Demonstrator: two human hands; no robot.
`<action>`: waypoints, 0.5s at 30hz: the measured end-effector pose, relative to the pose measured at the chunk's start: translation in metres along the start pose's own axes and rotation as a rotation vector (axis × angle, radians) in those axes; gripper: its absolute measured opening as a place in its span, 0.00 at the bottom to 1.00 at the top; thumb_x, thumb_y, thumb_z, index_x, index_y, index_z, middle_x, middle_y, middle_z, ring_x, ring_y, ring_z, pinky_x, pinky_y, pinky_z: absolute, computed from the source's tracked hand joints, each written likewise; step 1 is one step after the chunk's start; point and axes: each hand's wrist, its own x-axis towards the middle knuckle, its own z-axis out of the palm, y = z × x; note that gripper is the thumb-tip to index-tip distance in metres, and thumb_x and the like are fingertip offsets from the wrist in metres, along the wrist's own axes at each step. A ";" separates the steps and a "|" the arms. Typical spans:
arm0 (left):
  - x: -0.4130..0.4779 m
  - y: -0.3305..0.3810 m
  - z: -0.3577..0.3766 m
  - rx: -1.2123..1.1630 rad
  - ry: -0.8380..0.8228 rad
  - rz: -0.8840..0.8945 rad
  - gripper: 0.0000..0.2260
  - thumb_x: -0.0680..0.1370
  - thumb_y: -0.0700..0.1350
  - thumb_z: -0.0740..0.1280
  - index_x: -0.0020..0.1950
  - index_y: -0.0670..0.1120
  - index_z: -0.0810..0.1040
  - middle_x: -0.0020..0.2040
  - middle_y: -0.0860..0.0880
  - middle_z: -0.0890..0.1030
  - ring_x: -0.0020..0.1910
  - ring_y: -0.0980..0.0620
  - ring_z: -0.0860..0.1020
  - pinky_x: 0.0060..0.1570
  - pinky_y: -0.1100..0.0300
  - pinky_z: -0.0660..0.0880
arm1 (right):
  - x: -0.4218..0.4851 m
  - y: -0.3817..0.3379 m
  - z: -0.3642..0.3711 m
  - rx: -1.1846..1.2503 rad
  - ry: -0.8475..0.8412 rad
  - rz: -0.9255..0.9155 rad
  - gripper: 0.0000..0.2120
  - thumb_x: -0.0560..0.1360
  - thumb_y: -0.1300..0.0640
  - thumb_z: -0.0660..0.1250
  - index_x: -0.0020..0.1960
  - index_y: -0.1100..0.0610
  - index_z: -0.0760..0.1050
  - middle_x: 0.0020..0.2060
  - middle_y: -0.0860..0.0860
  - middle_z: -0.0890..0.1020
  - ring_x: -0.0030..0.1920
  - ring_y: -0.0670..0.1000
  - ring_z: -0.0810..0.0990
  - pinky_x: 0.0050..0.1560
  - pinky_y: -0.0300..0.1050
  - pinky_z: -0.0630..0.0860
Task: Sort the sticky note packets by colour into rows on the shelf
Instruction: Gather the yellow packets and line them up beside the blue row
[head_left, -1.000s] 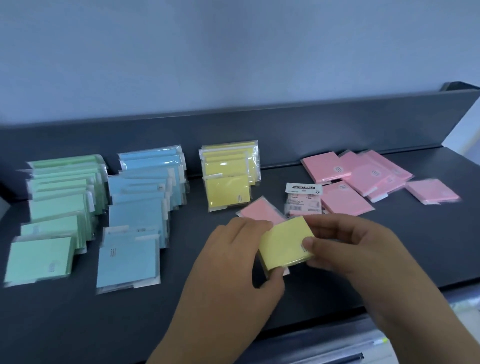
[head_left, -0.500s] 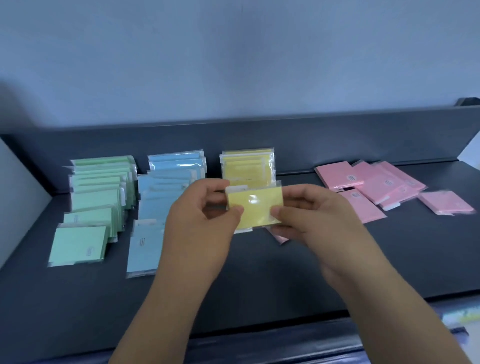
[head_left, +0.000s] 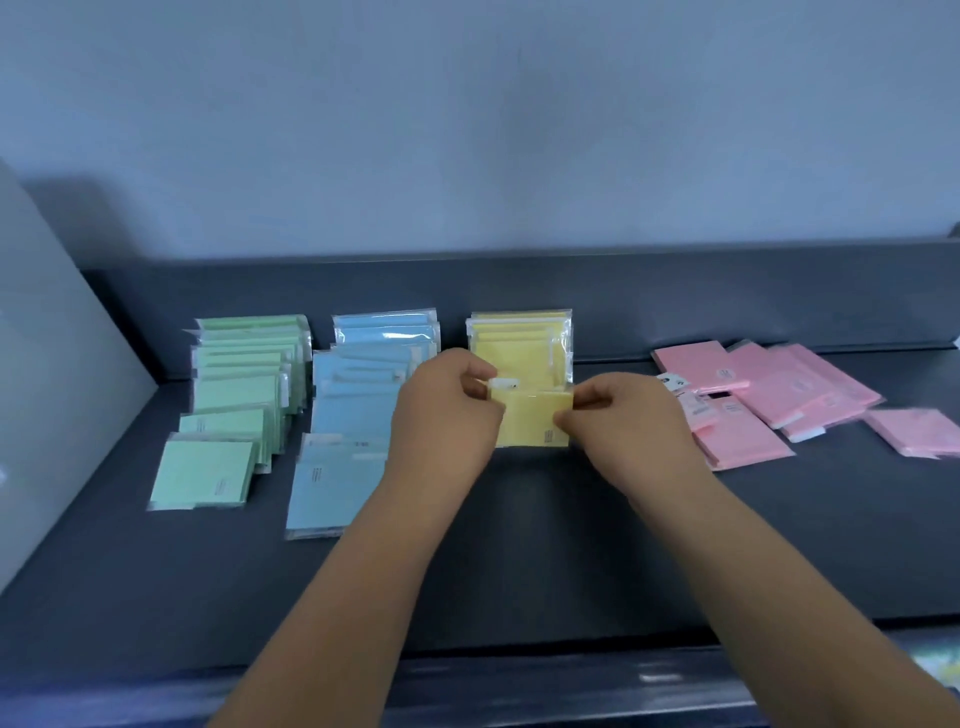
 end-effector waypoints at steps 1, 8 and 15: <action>0.002 -0.001 0.000 -0.010 0.017 -0.009 0.14 0.71 0.35 0.71 0.48 0.54 0.81 0.42 0.53 0.82 0.43 0.49 0.82 0.46 0.48 0.82 | 0.001 -0.002 0.000 -0.030 0.002 -0.014 0.02 0.71 0.59 0.73 0.41 0.55 0.85 0.37 0.49 0.86 0.44 0.54 0.84 0.49 0.54 0.82; 0.006 -0.008 0.004 -0.020 0.065 -0.092 0.12 0.71 0.37 0.73 0.47 0.54 0.82 0.42 0.54 0.83 0.44 0.51 0.82 0.47 0.46 0.82 | 0.014 -0.007 -0.001 -0.126 -0.038 -0.054 0.03 0.69 0.60 0.72 0.38 0.59 0.84 0.35 0.55 0.84 0.41 0.57 0.84 0.44 0.56 0.83; 0.005 -0.008 0.011 0.054 0.032 -0.136 0.11 0.72 0.38 0.70 0.51 0.51 0.81 0.45 0.52 0.81 0.46 0.48 0.81 0.44 0.51 0.81 | 0.022 -0.002 0.001 -0.183 -0.092 -0.047 0.04 0.71 0.61 0.71 0.42 0.60 0.85 0.39 0.56 0.86 0.44 0.57 0.84 0.48 0.55 0.83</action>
